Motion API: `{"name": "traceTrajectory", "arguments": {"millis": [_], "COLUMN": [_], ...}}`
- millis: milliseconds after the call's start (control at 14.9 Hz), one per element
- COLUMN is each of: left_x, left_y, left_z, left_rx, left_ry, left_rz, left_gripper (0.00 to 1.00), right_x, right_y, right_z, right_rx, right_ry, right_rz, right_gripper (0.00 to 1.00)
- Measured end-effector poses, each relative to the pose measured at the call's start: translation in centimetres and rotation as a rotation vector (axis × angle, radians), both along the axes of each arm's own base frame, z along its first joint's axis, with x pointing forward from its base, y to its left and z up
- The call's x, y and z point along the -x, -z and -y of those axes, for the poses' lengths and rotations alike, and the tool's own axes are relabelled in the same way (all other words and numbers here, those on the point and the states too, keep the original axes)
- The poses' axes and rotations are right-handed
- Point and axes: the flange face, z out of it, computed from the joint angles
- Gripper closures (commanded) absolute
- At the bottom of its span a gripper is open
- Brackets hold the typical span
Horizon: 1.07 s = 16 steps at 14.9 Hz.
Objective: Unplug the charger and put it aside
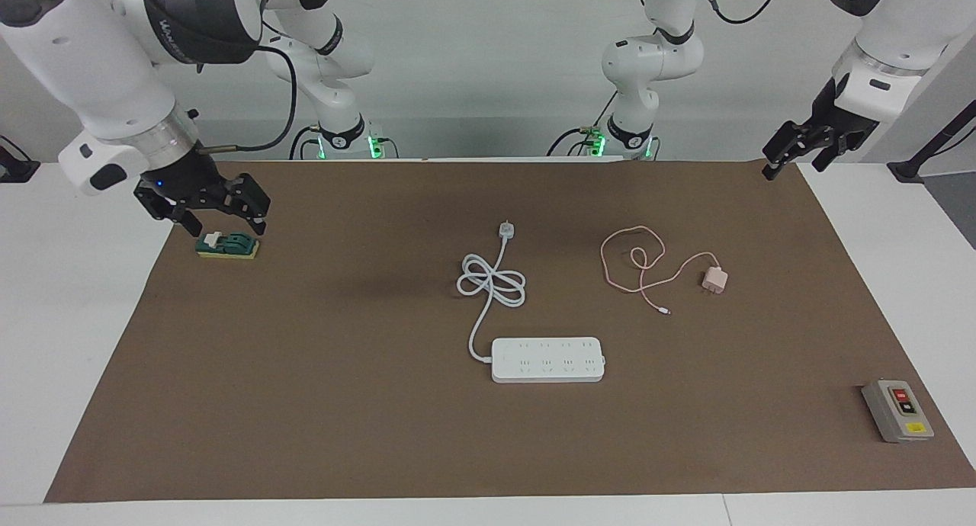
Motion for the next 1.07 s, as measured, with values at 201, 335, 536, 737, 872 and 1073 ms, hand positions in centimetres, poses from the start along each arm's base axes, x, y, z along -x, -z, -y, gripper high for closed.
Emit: {"name": "traceTrajectory", "arguments": {"millis": [201,335,536,737,872,1073], "left_x": [0.0,0.0,0.0,0.0,0.1,0.3], "left_y": [0.3,0.5,0.7,0.7,0.6,0.5], "left_z": [1.1,1.4,1.5,1.4,1.4,1.2], "left_rx": [0.0,0.001,0.0,0.0,-0.001,-0.027], "left_ry": [0.043,0.067,0.084,0.088,0.089,0.098], "left_rz": [-0.005,-0.009,-0.013,-0.014,-0.012,-0.012], "left_gripper": [0.0,0.0,0.0,0.0,0.0,0.0], "right_x": [3.0,4.5,5.4,6.8,8.0,9.1], "right_y": [-1.8,-1.9,-0.8,0.3,0.4,0.0], "right_z": [0.8,1.1,1.4,1.5,1.4,0.9], "right_rx": [0.009,0.018,0.032,0.038,0.038,0.042], "right_ry": [-0.02,-0.018,-0.018,-0.02,-0.024,-0.032], "right_rz": [0.003,-0.006,0.01,0.037,0.048,0.05], "right_gripper": [0.0,0.0,0.0,0.0,0.0,0.0]}}
